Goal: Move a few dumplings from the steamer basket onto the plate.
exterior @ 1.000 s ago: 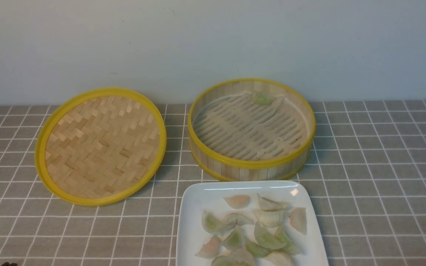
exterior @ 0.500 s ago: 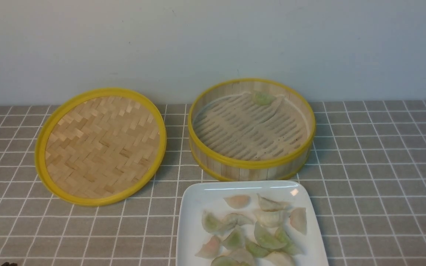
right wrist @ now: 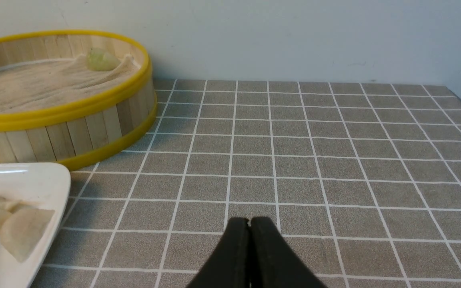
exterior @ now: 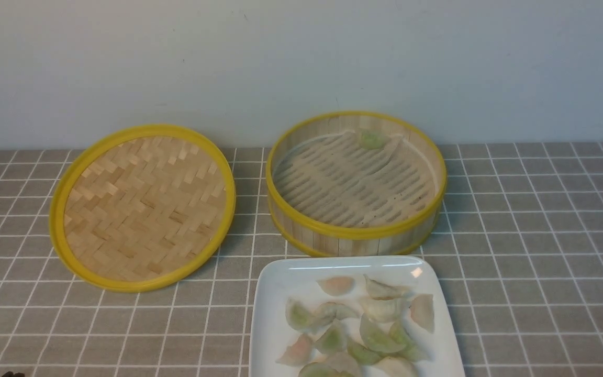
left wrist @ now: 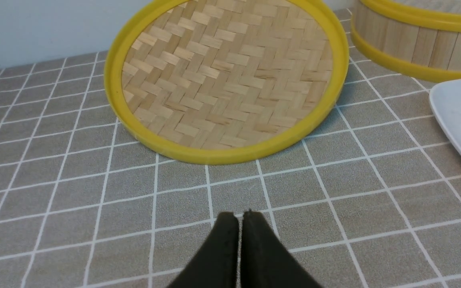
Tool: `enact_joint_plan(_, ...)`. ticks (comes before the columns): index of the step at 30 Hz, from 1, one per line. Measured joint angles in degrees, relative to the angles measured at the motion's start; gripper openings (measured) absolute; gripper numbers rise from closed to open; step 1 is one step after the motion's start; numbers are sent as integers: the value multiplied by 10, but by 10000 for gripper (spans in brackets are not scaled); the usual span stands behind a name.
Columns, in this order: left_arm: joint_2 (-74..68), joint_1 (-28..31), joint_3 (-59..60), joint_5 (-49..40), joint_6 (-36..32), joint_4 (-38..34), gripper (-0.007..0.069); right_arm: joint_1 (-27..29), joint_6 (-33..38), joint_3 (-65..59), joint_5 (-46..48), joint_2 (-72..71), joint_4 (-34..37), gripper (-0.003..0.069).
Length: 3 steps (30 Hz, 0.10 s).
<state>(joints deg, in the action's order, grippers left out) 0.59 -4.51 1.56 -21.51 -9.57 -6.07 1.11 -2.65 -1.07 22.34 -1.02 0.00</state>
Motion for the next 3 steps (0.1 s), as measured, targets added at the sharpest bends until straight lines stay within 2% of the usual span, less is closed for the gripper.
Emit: enact_joint_plan(3,0,0,0,0,0,0,-5,0,0,0,0,0,0,-15)
